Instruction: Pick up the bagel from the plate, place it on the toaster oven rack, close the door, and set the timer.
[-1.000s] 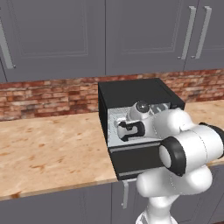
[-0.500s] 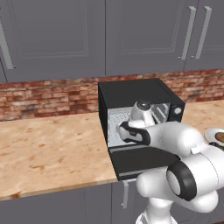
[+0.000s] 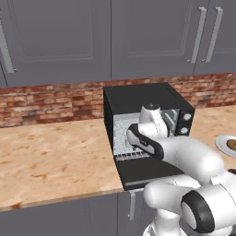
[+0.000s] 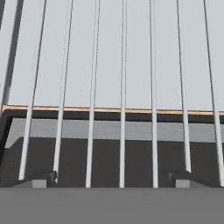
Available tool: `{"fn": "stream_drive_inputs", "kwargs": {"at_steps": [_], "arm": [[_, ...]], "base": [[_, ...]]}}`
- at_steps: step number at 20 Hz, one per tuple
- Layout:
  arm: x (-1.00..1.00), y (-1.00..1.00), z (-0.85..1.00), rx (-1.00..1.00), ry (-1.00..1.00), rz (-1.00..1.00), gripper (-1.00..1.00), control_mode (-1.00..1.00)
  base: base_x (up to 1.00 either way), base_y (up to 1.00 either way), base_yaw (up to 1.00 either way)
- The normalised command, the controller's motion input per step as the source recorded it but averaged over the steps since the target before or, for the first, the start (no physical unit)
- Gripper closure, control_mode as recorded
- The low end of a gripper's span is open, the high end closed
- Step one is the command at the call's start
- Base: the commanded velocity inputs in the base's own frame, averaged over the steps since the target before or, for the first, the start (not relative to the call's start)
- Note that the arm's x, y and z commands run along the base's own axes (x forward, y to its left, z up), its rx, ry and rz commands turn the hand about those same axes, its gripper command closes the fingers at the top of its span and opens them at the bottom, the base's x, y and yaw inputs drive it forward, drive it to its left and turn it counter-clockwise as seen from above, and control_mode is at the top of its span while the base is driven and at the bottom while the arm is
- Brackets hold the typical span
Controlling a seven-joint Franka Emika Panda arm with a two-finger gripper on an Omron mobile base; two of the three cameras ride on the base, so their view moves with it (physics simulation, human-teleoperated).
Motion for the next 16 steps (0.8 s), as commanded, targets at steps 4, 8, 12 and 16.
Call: {"fn": "stream_drive_inputs", "kwargs": {"at_steps": [4,8,12,16], "arm": [[-0.78,-0.22,-0.42,0.0,0.07,-0.06,-1.0,-1.0],[-0.37,-0.45,0.37,0.08,-0.09,-0.12,-1.0,-1.0],[-0.02,-0.78,0.79,0.14,-0.14,-0.15,-1.0,-1.0],[0.0,-0.95,0.72,0.13,-0.02,-0.15,-1.0,-1.0]], "base": [[0.0,0.0,0.0],[0.0,0.0,0.0],[0.0,0.0,0.0],[0.0,0.0,0.0]]}}
